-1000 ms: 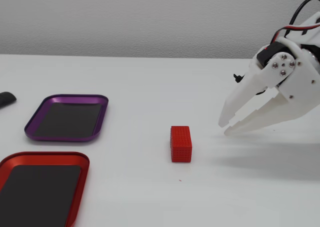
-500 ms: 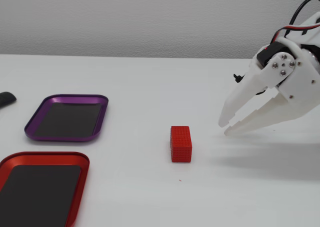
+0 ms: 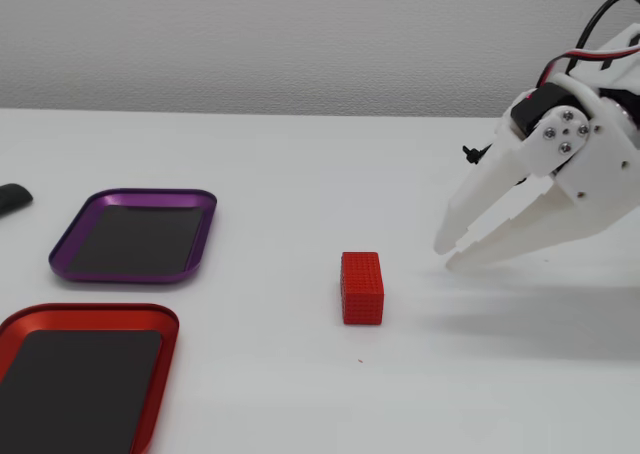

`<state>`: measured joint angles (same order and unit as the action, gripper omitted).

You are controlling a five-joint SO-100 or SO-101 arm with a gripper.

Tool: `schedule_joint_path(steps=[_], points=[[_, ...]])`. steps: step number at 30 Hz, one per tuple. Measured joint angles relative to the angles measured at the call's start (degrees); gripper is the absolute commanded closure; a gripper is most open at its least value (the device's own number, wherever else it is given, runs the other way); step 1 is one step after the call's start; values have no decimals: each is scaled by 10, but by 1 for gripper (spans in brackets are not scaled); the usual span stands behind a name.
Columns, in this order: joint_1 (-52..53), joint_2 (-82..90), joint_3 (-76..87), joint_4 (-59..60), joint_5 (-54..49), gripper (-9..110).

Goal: Grasp a red block and put it in the left red dish.

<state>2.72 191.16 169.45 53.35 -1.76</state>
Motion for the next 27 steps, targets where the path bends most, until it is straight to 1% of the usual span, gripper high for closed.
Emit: schedule_joint_path(steps=[4, 8, 11, 13, 16, 19, 21, 24, 27], points=[[5, -76, -82, 0, -6, 102], [7, -273, -233, 37, -6, 102], [7, -445, -363, 99, -8, 100], [7, -545, -446, 148, -9, 97], [4, -679, -548, 204, -11, 87], [2, -782, -632, 240, -11, 78], [3, -828, -669, 243, -13, 73], [4, -883, -701, 246, -11, 71], [4, -918, -711, 234, -11, 71]])
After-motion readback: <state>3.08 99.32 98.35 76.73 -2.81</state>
